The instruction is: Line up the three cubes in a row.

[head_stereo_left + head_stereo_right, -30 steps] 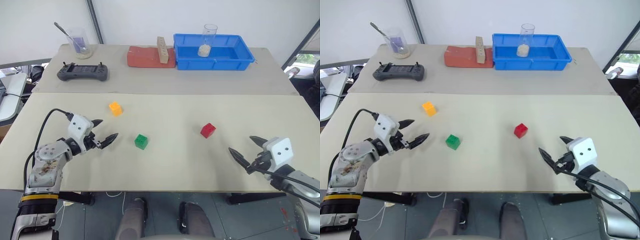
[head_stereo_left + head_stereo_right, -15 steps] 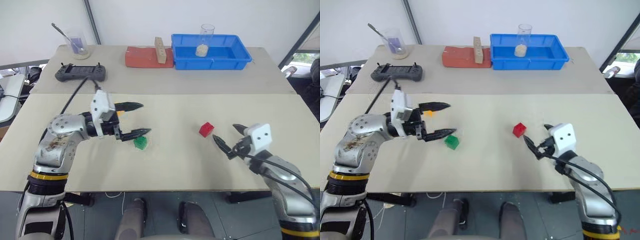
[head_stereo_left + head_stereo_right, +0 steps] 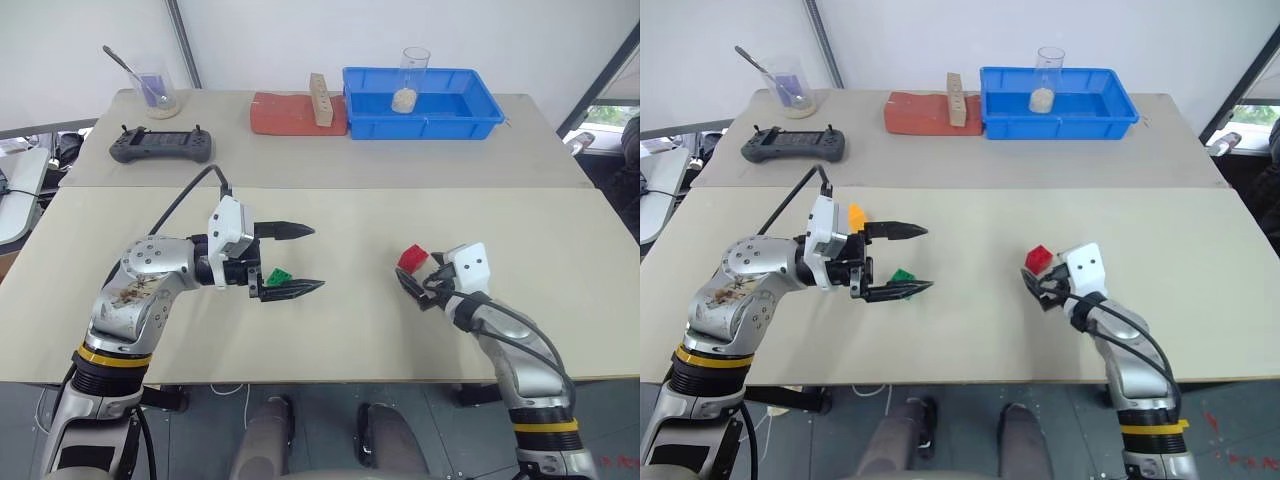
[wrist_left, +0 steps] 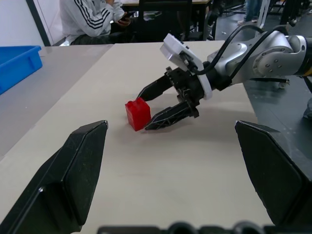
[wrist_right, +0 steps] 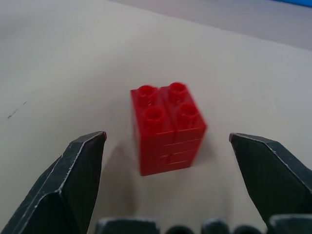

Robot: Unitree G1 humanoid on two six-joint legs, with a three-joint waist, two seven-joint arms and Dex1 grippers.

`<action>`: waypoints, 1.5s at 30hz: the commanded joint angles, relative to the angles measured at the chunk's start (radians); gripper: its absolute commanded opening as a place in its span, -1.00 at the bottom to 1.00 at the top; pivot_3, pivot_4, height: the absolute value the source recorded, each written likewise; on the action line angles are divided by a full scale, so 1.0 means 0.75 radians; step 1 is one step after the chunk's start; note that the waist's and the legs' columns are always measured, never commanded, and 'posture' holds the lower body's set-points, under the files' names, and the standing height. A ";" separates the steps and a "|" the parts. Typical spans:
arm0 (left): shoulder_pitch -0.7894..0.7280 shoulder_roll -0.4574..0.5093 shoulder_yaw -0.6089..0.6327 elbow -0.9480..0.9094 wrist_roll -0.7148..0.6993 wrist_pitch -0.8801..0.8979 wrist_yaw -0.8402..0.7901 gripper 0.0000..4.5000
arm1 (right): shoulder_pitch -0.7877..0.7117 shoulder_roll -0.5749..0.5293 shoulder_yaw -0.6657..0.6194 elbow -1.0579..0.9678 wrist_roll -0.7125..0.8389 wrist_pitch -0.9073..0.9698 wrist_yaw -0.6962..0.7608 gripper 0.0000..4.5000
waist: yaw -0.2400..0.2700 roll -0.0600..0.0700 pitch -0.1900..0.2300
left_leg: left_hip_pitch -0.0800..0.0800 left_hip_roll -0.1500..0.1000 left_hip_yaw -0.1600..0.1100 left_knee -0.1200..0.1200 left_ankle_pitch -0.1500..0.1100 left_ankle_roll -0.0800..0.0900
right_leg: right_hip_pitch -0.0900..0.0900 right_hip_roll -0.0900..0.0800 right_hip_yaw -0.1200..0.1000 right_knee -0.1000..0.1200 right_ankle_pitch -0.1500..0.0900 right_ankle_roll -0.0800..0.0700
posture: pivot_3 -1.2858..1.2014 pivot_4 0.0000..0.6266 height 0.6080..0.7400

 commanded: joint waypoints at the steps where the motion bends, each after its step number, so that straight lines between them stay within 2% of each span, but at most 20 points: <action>1: -0.002 0.013 0.022 -0.038 -0.025 -0.010 -0.005 1.00 | -0.047 0.000 -0.003 0.002 -0.010 -0.079 0.010 0.63 | -0.001 0.000 0.000 | 0.000 0.000 0.000 0.000 0.000 0.000 | 0.000 0.000 0.000 0.000 0.000 0.000 | 0.03 -0.52 1.00; 7: 0.013 0.021 0.030 -0.044 -0.024 -0.010 -0.002 1.00 | -0.080 -0.021 0.001 0.056 -0.009 -0.120 0.075 -0.29 | -0.001 0.000 0.000 | 0.000 0.001 0.000 0.001 0.000 0.000 | 0.000 0.001 0.000 0.000 0.001 -0.001 | 0.03 -0.52 1.00; 8: 0.017 0.023 0.031 -0.046 -0.025 -0.010 -0.002 1.00 | -0.086 -0.032 0.006 0.063 -0.012 -0.132 0.096 -0.37 | -0.001 0.000 0.000 | 0.000 0.001 0.000 0.001 0.000 0.000 | 0.000 0.001 0.000 0.000 0.001 -0.001 | 0.03 -0.52 1.00; 13: 0.029 0.032 0.036 -0.040 -0.024 -0.016 -0.008 1.00 | -0.130 -0.093 0.021 0.086 0.028 -0.138 0.241 -0.37 | -0.001 0.000 0.000 | 0.000 0.001 0.000 0.001 0.000 0.000 | 0.000 0.001 0.001 0.000 0.001 -0.001 | 0.03 -0.52 1.00; 21: 0.083 0.073 0.063 -0.048 -0.031 -0.048 -0.063 1.00 | -0.336 -0.231 0.119 0.039 0.238 -0.041 0.730 -0.37 | -0.009 0.000 0.000 | 0.001 0.002 0.000 0.002 0.000 0.000 | 0.000 0.002 0.001 0.001 0.001 -0.001 | 0.03 -0.52 1.00; 24: 0.165 0.100 0.081 -0.062 -0.016 -0.110 -0.103 1.00 | -0.424 -0.236 0.197 0.094 0.259 -0.049 0.897 -0.37 | -0.012 0.000 0.000 | 0.001 0.004 0.001 0.001 0.000 0.000 | -0.001 0.003 0.001 0.001 0.001 -0.002 | 0.03 -0.52 1.00; 27: 0.271 0.104 0.135 -0.065 -0.003 -0.178 -0.078 1.00 | -0.487 -0.202 0.294 0.226 0.202 -0.177 1.031 -0.37 | -0.012 0.000 0.000 | 0.001 0.004 0.001 0.001 0.000 0.000 | -0.001 0.003 0.001 0.000 0.001 -0.002 | 0.03 -0.52 1.00; 32: 0.406 0.105 0.204 -0.133 -0.012 -0.197 -0.004 1.00 | -0.557 -0.159 0.373 0.476 0.122 -0.388 1.174 -0.37 | -0.002 0.000 0.000 | 0.001 0.004 0.001 0.001 -0.001 -0.001 | -0.001 0.003 0.001 0.000 0.001 -0.002 | 0.03 -0.52 1.00; 34: 0.459 0.112 0.227 -0.185 -0.028 -0.185 0.018 1.00 | -0.594 -0.149 0.385 0.594 0.093 -0.474 1.227 -0.37 | -0.001 0.000 0.000 | 0.000 0.004 0.002 0.002 -0.006 -0.009 | -0.001 0.003 0.001 -0.001 0.002 -0.002 | 0.03 -0.52 1.00; 42: 0.548 0.140 0.252 -0.247 -0.036 -0.175 0.037 1.00 | -0.681 -0.140 0.379 0.821 0.056 -0.577 1.332 -0.37 | -0.003 0.000 0.000 | 0.002 0.006 0.003 0.003 -0.006 -0.010 | -0.002 0.004 0.001 0.002 0.003 -0.004 | 0.03 -0.52 1.00; 43: 0.553 0.140 0.252 -0.247 -0.034 -0.177 0.038 1.00 | -0.689 -0.138 0.378 0.842 0.051 -0.579 1.332 0.09 | -0.003 0.000 0.000 | 0.002 0.007 0.004 0.003 -0.006 -0.010 | -0.002 0.004 0.001 0.003 0.003 -0.004 | 0.03 -0.52 1.00; 45: 0.550 0.121 0.251 -0.232 -0.014 -0.165 0.091 1.00 | -0.702 -0.140 0.366 0.843 0.054 -0.569 1.329 0.37 | -0.003 0.000 0.000 | 0.003 0.008 0.005 0.003 -0.006 -0.010 | -0.002 0.004 0.001 0.003 0.004 -0.005 | 0.03 -0.52 1.00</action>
